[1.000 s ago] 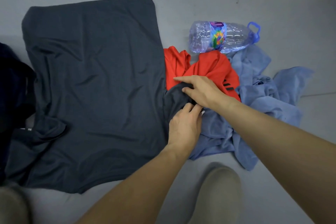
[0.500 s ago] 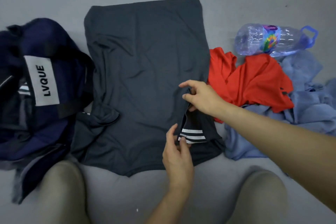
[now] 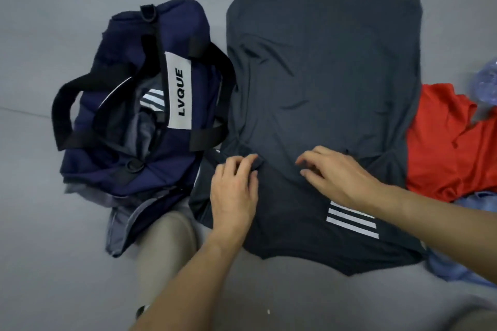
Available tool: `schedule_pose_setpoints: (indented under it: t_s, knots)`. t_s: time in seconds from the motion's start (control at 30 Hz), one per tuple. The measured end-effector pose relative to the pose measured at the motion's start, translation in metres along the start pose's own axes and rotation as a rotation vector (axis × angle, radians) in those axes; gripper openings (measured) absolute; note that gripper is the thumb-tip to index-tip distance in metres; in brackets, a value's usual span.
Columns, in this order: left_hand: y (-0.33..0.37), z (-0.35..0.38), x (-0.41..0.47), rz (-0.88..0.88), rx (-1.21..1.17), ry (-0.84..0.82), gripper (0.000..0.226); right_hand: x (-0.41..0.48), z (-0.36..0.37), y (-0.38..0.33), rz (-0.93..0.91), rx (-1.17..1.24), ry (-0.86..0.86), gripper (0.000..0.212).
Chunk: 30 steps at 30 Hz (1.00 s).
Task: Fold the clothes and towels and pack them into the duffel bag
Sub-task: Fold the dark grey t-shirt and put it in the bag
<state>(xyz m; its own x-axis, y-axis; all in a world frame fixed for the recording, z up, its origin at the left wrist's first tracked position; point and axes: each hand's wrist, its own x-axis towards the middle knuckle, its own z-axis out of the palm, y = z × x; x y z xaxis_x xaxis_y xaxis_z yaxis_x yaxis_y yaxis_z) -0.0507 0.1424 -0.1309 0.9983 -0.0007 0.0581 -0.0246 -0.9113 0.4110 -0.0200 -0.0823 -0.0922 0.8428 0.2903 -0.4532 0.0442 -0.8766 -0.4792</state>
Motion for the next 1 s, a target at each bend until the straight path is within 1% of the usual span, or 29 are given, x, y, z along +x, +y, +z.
schedule_pose_setpoints:
  t_s: [0.1,0.17,0.23,0.33,0.4,0.43,0.5,0.6,0.67,0.77,0.83,0.87,0.93,1.0]
  knots:
    - [-0.032,-0.006,0.009,-0.043,0.084,0.057,0.036,0.036,0.000,-0.042,0.052,0.187,-0.054,0.023]
    - [-0.043,-0.009,0.013,-0.065,0.122,0.071,0.034,0.058,0.007,-0.062,0.056,0.239,-0.042,0.029]
    - [-0.055,-0.013,0.021,-0.092,0.156,0.049,0.034,0.075,0.018,-0.074,0.108,0.245,-0.019,0.039]
    - [-0.067,-0.024,0.034,-0.221,0.107,-0.028,0.038,0.092,0.032,-0.083,0.231,0.301,0.037,0.050]
    - [-0.068,-0.029,0.040,-0.277,0.058,-0.077,0.040,0.095,0.036,-0.086,0.251,0.360,0.016,0.047]
    - [-0.066,-0.030,0.041,-0.282,0.039,-0.078,0.037,0.096,0.038,-0.087,0.249,0.379,0.000,0.043]
    - [-0.059,-0.031,0.039,-0.278,-0.025,-0.046,0.031,0.097,0.039,-0.087,0.259,0.442,-0.020,0.030]
    - [-0.041,-0.035,0.026,-0.238,-0.194,0.082,0.029,0.099,0.035,-0.084,0.270,0.569,0.025,0.014]
    - [-0.020,-0.035,0.010,-0.165,-0.313,0.136,0.030,0.096,0.025,-0.078,0.262,0.699,0.068,0.011]
    - [0.011,-0.026,-0.018,-0.025,-0.346,0.090,0.028,0.086,0.009,-0.064,0.268,0.816,0.080,0.013]
    - [0.023,-0.017,-0.035,0.048,-0.286,0.012,0.026,0.079,0.007,-0.053,0.280,0.806,0.066,0.014]
    - [0.025,-0.011,-0.043,0.077,-0.256,-0.030,0.026,0.076,0.009,-0.048,0.277,0.763,0.059,0.015]
    - [0.026,-0.002,-0.058,0.119,-0.215,-0.120,0.029,0.069,0.018,-0.039,0.250,0.593,0.082,0.016]
    - [0.023,0.004,-0.067,0.135,-0.199,-0.187,0.035,0.059,0.029,-0.034,0.191,0.344,0.178,0.025]
